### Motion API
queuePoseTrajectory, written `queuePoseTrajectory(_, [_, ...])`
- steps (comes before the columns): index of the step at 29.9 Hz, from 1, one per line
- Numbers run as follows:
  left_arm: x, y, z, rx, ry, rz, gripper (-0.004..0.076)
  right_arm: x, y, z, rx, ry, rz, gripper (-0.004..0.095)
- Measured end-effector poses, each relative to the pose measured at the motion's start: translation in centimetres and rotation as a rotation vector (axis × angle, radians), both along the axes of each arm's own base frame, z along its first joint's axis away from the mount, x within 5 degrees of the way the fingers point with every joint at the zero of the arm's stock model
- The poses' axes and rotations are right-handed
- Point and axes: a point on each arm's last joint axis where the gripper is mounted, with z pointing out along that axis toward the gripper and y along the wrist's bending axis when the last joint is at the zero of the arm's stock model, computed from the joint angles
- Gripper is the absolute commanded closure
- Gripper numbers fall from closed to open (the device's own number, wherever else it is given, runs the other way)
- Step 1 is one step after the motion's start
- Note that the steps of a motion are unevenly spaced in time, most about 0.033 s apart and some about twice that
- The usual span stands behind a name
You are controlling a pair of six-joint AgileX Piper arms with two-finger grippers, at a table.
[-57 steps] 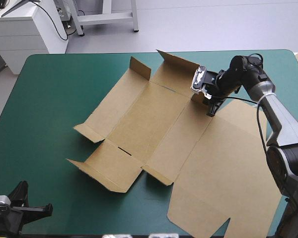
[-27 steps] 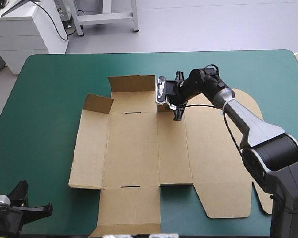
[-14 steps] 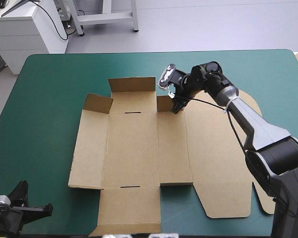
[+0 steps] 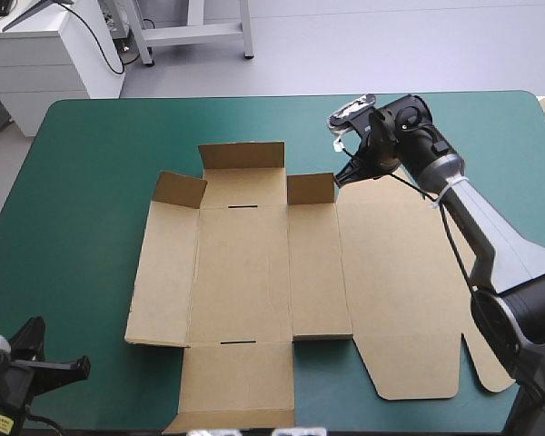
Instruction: Fold the box
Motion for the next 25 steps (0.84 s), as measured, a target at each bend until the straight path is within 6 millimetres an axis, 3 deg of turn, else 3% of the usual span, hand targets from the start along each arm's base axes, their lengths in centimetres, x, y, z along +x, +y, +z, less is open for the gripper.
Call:
queuePoseTrajectory(8, [5.8, 0.8, 2.6, 0.060, 0.395, 0.058, 0.0713, -2.2, -1.6, 1.1, 0.026, 0.026, -0.080, 0.0929])
queuePoseTrajectory(15, [12.4, 0.4, 3.2, 0.065, 0.708, -0.012, 0.0706, -6.6, -2.7, 2.7, 0.120, 0.044, -0.126, 0.0929])
queuePoseTrajectory(20, [16.2, 0.5, 1.8, -0.134, 0.843, -0.151, 0.0706, -10.2, -3.7, 4.1, 0.178, 0.031, -0.138, 0.0929])
queuePoseTrajectory(25, [18.7, 3.0, -0.2, -0.406, 0.854, -0.223, 0.0706, -13.9, -5.1, 4.6, 0.195, 0.012, -0.147, 0.0929])
